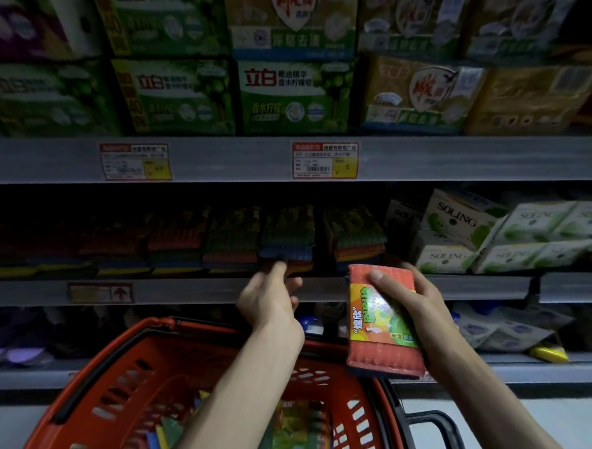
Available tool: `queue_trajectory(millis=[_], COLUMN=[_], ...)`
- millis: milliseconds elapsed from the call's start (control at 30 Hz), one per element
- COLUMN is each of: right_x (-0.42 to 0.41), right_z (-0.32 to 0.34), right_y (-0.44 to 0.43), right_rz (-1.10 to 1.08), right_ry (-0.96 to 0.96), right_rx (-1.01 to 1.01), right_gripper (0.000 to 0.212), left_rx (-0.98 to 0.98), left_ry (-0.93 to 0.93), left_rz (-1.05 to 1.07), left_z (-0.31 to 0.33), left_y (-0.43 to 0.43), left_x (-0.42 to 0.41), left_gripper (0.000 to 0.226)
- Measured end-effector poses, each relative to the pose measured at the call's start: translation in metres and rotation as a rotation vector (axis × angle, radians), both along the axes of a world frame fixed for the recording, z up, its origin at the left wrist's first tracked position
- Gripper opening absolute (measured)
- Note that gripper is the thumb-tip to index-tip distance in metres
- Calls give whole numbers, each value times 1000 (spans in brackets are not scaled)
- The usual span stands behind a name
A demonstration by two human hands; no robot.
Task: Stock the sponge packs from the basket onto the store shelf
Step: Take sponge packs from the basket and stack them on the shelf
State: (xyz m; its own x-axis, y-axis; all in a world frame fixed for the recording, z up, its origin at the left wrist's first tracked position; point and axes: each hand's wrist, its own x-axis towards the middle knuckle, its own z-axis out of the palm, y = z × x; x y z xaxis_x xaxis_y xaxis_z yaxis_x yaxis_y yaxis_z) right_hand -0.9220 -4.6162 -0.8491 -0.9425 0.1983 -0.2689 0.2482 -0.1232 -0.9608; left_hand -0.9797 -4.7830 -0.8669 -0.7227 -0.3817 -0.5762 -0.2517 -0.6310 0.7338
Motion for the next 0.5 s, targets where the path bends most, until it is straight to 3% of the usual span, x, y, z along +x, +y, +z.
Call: queue_trajectory(millis=[67, 167, 233, 333, 500], right_x=[-1, -1, -1, -3, -4], right_z=[0, 1, 0, -3, -8], right_y=[0, 2, 3, 5, 9], right_rz=[-1, 12, 17, 18, 14], right_ry=[-1, 10, 21, 33, 35], right_rx=[-10, -23, -30, -28, -23], right_gripper=[83, 53, 41, 53, 69], left_rx=[13, 61, 112, 147, 133], left_ry=[6, 2, 15, 38, 47], left_rz=[2, 22, 43, 74, 94], left_z=[2, 6, 9, 9, 4], left_y=[1, 4, 7, 13, 13], left_x=[2, 4, 4, 3, 1], left_gripper=[20, 2, 6, 20, 23])
